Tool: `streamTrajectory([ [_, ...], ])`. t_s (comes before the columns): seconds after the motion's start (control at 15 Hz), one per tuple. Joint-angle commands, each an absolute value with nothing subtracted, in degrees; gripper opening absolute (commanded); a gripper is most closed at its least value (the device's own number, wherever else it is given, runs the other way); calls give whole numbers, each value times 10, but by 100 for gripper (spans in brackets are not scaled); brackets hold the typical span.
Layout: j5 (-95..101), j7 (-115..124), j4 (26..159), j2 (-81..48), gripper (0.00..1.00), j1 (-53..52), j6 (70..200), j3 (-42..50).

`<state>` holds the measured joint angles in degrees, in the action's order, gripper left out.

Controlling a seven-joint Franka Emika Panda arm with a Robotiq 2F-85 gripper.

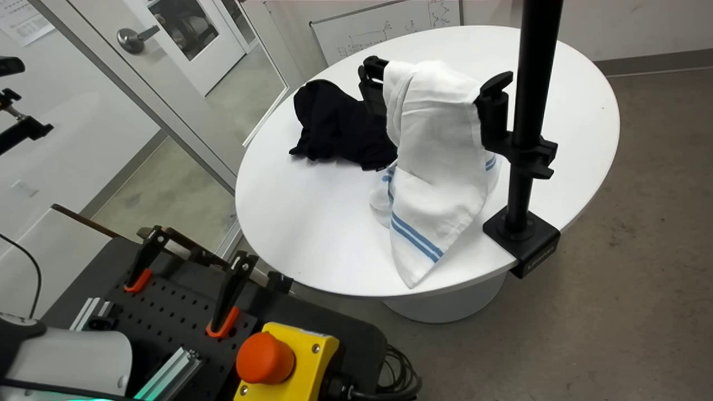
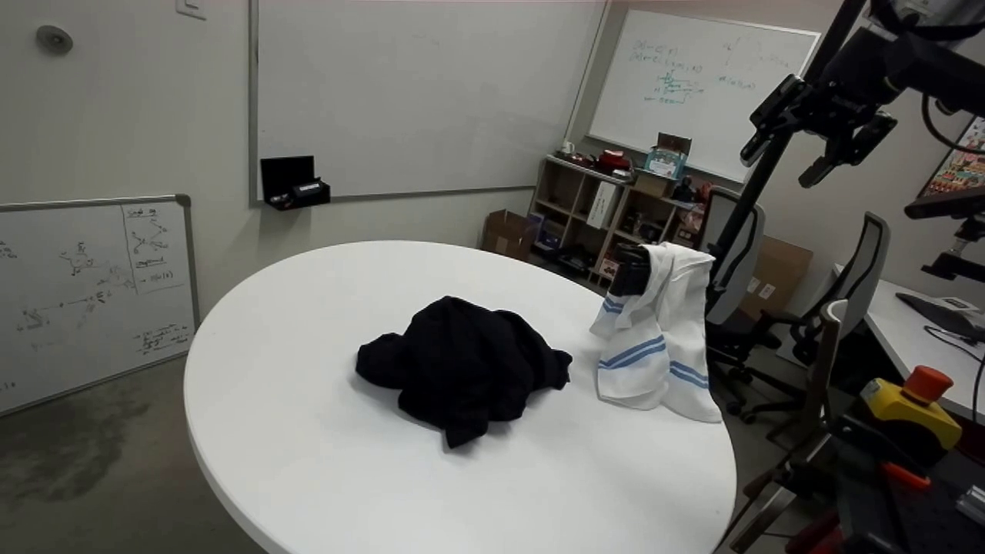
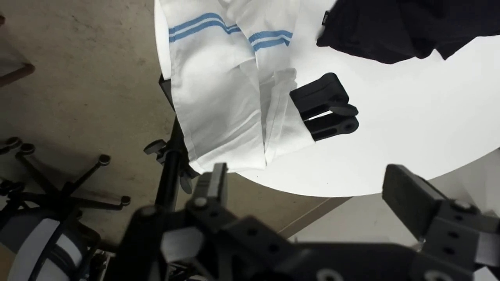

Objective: Pick up the towel from the table and put it on the tripod.

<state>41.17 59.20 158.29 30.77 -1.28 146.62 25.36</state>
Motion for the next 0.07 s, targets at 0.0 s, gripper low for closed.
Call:
streamTrajectory([
  [0.0, 412, 592, 1583, 305, 100, -11, 1466, 254],
])
